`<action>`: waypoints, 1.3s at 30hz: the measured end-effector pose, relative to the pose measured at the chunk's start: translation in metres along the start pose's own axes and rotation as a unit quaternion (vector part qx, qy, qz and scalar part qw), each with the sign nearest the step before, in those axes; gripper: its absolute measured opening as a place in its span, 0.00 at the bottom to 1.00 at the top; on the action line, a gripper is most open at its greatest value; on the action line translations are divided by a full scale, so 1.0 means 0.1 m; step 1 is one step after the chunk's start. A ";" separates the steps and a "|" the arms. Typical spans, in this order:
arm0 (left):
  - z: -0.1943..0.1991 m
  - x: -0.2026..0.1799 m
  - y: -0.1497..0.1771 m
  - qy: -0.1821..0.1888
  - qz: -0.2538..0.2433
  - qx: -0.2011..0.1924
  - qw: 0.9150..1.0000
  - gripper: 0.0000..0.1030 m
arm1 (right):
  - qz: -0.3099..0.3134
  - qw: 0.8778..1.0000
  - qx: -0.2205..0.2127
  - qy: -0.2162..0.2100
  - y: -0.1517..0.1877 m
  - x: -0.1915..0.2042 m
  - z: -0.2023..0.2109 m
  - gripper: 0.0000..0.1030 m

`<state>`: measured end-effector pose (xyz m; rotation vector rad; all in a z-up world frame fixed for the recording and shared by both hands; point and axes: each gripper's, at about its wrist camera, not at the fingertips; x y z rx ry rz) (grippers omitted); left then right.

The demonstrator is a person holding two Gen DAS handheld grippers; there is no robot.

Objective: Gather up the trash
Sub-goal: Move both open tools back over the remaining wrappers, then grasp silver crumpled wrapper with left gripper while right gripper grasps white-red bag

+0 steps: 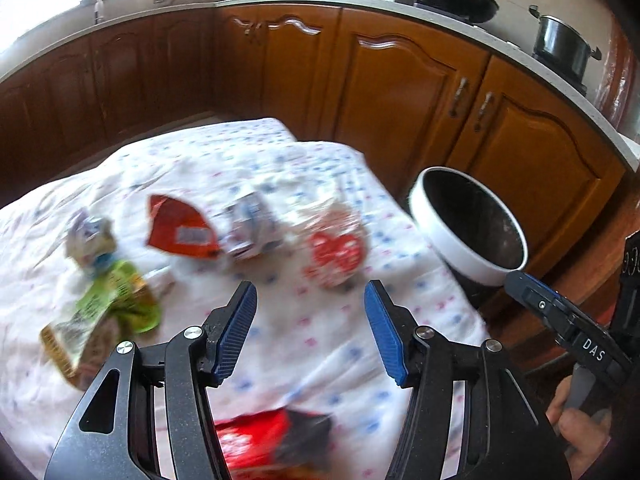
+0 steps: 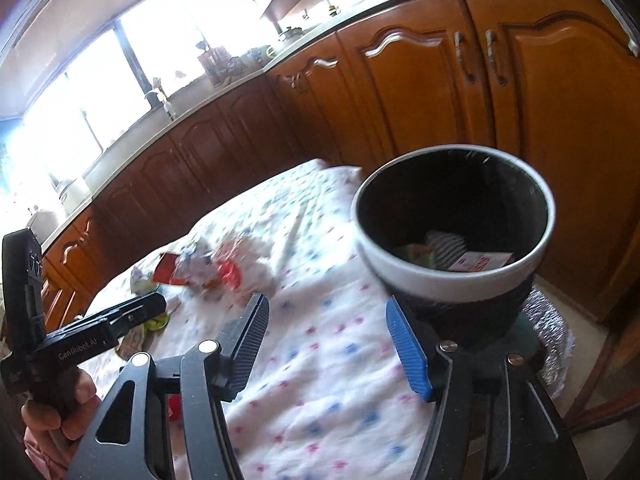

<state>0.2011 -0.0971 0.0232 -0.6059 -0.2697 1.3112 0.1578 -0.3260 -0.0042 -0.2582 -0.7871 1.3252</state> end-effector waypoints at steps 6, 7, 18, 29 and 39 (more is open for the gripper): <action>0.07 0.30 0.13 -0.010 0.025 -0.002 1.000 0.55 | 0.020 1.000 0.014 -0.010 0.08 0.24 -0.11 0.62; 0.08 0.35 0.16 -0.011 0.027 -0.002 1.000 0.55 | 0.023 1.000 0.015 -0.012 0.09 0.28 -0.12 0.63; 0.07 0.53 0.12 -0.012 0.037 0.000 0.999 0.55 | 0.041 0.999 0.025 -0.019 0.01 0.52 -0.31 0.63; -0.16 0.51 -0.04 -0.023 0.022 0.006 0.999 0.55 | 0.044 0.998 0.028 -0.027 -0.15 0.63 -0.55 0.63; -0.46 0.46 -0.27 -0.026 -0.004 0.019 0.999 0.55 | 0.044 0.997 0.051 -0.046 -0.38 0.67 -0.92 0.62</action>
Point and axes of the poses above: each gripper's, at about its wrist camera, not at the fingertips, and z roughly against the way its jaws point, x to its left, y to its underside, and after that the axes turned 9 degrees about x, right-handed
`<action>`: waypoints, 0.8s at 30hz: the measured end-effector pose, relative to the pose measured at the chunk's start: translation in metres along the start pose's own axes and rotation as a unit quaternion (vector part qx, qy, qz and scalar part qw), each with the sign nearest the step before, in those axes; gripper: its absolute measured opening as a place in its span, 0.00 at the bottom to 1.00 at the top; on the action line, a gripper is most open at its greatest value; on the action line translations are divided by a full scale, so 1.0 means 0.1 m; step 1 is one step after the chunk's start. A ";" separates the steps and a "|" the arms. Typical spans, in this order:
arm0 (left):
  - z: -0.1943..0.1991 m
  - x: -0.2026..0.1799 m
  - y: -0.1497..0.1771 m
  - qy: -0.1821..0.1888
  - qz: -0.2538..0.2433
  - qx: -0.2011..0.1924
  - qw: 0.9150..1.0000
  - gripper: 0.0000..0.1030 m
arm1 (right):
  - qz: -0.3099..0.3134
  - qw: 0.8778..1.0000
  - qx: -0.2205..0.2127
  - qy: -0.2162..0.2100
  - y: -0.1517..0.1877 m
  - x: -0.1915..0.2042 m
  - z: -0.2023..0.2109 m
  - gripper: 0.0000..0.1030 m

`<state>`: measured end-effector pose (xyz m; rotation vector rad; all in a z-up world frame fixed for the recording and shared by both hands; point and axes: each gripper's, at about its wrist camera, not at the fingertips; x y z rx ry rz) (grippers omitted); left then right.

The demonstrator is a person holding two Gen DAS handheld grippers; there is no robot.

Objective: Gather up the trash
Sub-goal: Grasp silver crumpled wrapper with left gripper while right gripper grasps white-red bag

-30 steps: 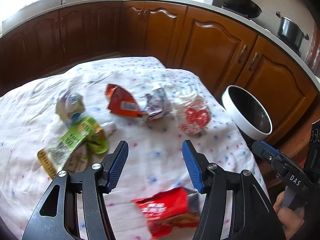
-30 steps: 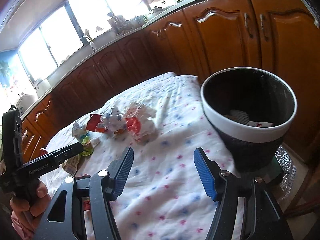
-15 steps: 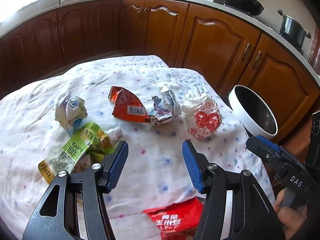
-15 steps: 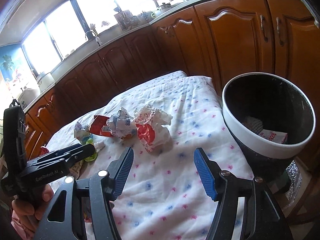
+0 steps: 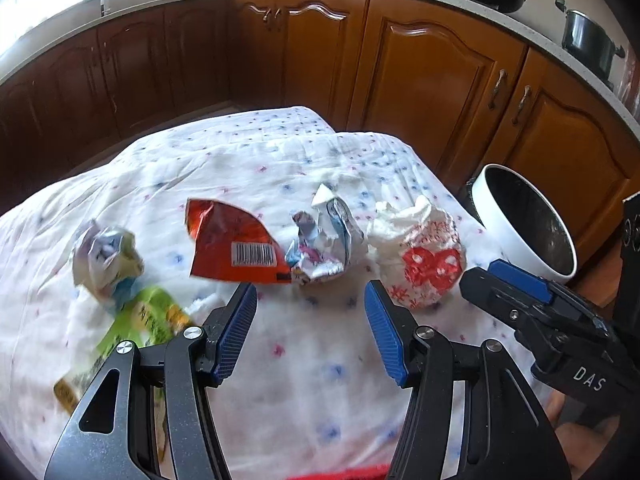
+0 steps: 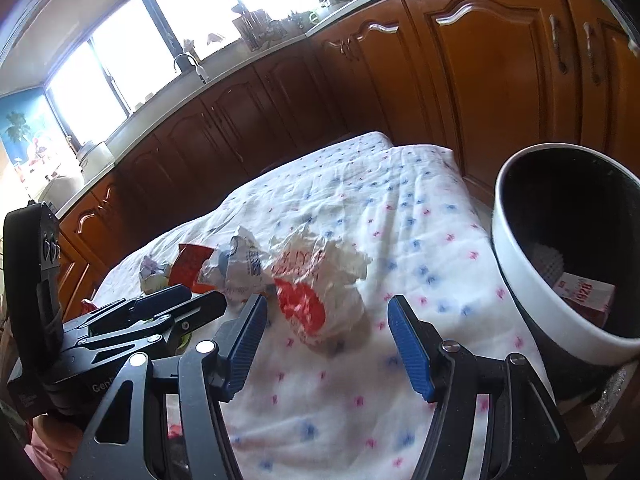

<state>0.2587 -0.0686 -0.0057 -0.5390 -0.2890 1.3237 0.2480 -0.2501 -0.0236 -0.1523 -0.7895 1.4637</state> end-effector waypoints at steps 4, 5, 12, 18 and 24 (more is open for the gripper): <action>-0.09 0.01 -0.12 0.002 -0.003 0.004 1.000 0.55 | -0.004 1.000 0.015 -0.014 -0.07 -0.05 -0.10 0.60; -0.11 0.01 -0.13 0.003 -0.004 0.006 1.000 0.55 | -0.003 1.000 0.020 -0.019 -0.08 -0.05 -0.14 0.54; -0.31 -0.02 -0.22 0.013 -0.016 0.026 0.999 0.33 | 0.004 0.999 0.037 -0.028 -0.08 -0.06 -0.26 0.26; -0.28 -0.03 -0.22 0.019 -0.028 0.015 0.999 0.22 | 0.006 0.999 0.031 -0.031 -0.06 -0.06 -0.21 0.21; -0.12 -0.05 -0.19 0.026 -0.028 -0.003 0.999 0.21 | 0.004 1.000 0.017 -0.026 -0.04 -0.11 -0.03 0.21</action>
Point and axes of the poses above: each gripper's, at about its wrist camera, not at the fingertips, and z roughly against the way its jaws point, x to its left, y to its underside, and after that the axes turned 9 degrees about x, right-handed
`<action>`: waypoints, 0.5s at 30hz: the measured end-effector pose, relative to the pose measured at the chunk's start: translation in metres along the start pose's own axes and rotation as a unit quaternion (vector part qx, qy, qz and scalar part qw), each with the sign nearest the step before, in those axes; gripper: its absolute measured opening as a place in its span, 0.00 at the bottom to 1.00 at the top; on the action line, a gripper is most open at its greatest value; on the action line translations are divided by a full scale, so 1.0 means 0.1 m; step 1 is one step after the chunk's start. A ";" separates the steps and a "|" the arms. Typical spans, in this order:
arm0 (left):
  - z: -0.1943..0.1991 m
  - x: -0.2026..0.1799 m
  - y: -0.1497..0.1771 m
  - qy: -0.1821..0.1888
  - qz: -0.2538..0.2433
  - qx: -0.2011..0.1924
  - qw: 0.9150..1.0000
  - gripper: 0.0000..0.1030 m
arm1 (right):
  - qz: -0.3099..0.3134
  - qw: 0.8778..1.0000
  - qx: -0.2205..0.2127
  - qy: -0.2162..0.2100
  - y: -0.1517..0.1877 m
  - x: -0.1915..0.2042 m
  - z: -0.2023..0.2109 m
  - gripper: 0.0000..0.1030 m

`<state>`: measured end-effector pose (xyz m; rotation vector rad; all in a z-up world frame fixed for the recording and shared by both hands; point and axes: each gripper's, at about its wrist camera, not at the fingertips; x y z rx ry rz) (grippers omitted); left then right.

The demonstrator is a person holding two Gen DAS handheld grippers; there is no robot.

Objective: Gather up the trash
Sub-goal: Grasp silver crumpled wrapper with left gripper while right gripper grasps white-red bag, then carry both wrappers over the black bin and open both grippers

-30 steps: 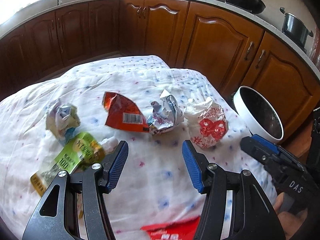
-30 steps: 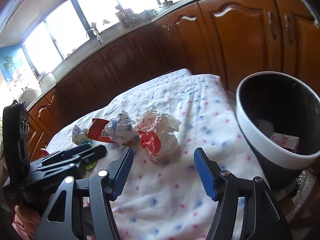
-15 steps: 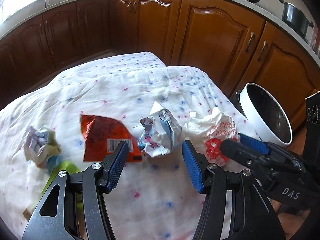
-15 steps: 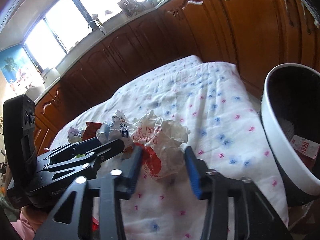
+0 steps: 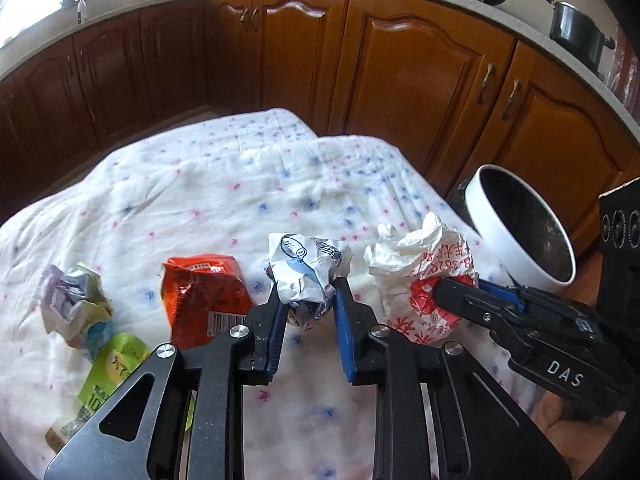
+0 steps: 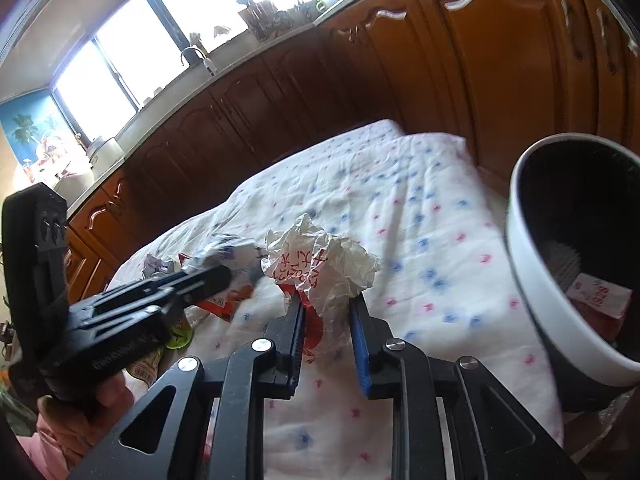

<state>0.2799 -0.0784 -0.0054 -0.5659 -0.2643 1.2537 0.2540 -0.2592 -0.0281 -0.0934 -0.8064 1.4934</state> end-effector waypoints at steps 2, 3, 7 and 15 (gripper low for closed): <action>0.09 -0.02 -0.01 0.001 -0.002 -0.009 1.000 0.21 | -0.003 1.000 -0.007 0.000 0.01 -0.03 0.09 0.21; 0.15 -0.04 -0.02 0.002 -0.003 -0.015 1.000 0.21 | -0.004 1.000 -0.012 0.002 0.01 -0.04 0.15 0.21; 0.32 -0.14 -0.03 0.008 -0.011 -0.027 1.000 0.21 | -0.011 1.000 -0.026 0.012 0.05 -0.12 0.33 0.21; 0.49 -0.49 0.02 0.026 -0.032 -0.032 0.999 0.21 | -0.024 0.998 -0.047 0.035 0.16 -0.33 0.68 0.21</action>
Point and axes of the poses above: each gripper's, at about its wrist camera, not at the fingertips, and z roughly against the way its jaws point, x to its left, y to its underside, and after that the axes turned 9 degrees about x, right-handed
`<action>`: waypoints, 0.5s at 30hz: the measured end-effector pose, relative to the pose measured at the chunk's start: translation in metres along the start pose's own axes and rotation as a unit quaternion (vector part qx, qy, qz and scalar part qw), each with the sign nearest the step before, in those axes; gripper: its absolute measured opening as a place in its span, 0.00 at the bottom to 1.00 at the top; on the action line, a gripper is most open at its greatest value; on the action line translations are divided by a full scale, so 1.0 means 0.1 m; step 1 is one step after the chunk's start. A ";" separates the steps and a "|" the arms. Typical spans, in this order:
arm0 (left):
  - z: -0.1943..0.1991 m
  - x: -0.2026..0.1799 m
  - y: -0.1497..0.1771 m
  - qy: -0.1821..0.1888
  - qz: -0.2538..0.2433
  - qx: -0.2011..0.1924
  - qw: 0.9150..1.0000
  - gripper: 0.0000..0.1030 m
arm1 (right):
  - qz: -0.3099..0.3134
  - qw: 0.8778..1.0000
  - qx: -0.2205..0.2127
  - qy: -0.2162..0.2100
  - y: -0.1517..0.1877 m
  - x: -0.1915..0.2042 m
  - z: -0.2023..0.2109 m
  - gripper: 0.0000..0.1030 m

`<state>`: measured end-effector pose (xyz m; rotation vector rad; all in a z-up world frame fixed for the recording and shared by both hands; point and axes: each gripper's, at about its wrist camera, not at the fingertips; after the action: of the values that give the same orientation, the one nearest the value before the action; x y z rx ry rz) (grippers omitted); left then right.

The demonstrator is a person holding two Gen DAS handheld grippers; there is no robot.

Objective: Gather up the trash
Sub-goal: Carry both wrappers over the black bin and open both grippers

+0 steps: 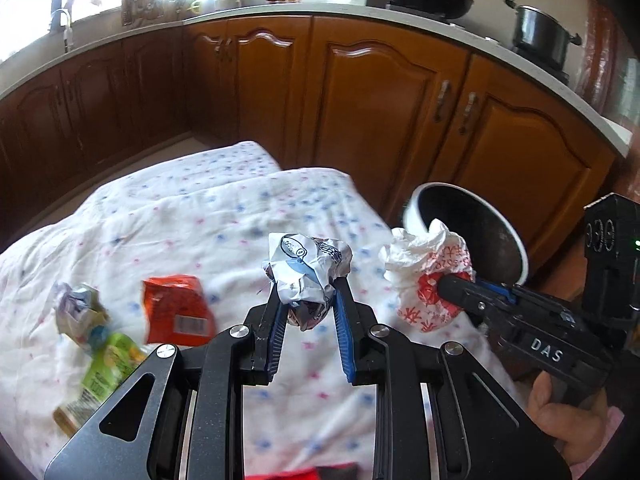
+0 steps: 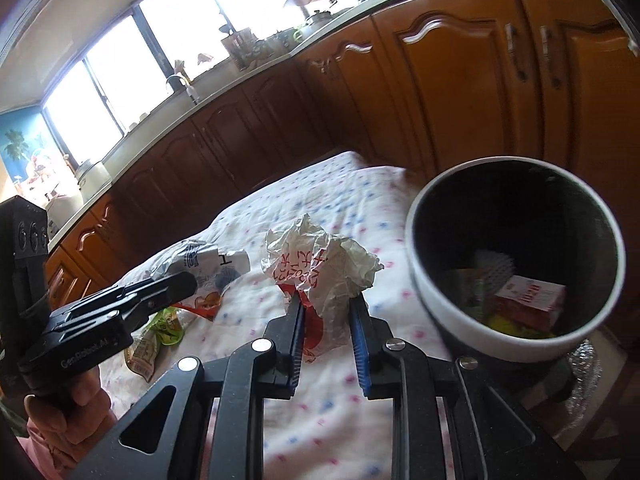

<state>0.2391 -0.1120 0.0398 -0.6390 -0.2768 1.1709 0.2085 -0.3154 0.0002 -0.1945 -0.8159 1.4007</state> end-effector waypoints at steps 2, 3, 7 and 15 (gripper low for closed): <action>0.00 -0.12 0.02 0.004 -0.009 0.001 1.000 0.21 | -0.004 1.000 -0.004 0.004 0.02 -0.05 0.07 0.21; 0.00 -0.17 0.03 0.007 -0.012 0.001 1.000 0.21 | -0.007 1.000 -0.007 0.007 0.03 -0.10 0.12 0.21; -0.01 -0.37 0.06 0.019 -0.025 0.004 1.000 0.21 | -0.020 0.999 -0.018 0.019 0.05 -0.25 0.27 0.21; -0.08 -0.79 0.03 0.036 -0.054 0.006 0.998 0.21 | -0.040 0.997 -0.035 0.048 0.04 -0.55 0.49 0.21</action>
<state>0.2112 -0.1861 0.0416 -0.6467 -0.2399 1.0423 0.1776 -0.3813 0.0119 -0.2781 -0.7863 1.2798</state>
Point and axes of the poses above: each gripper's, at about its wrist camera, not at the fingertips, and z roughly against the way its jaws point, x to its left, y to its underside, and after that the axes turned 9 degrees about x, right-handed
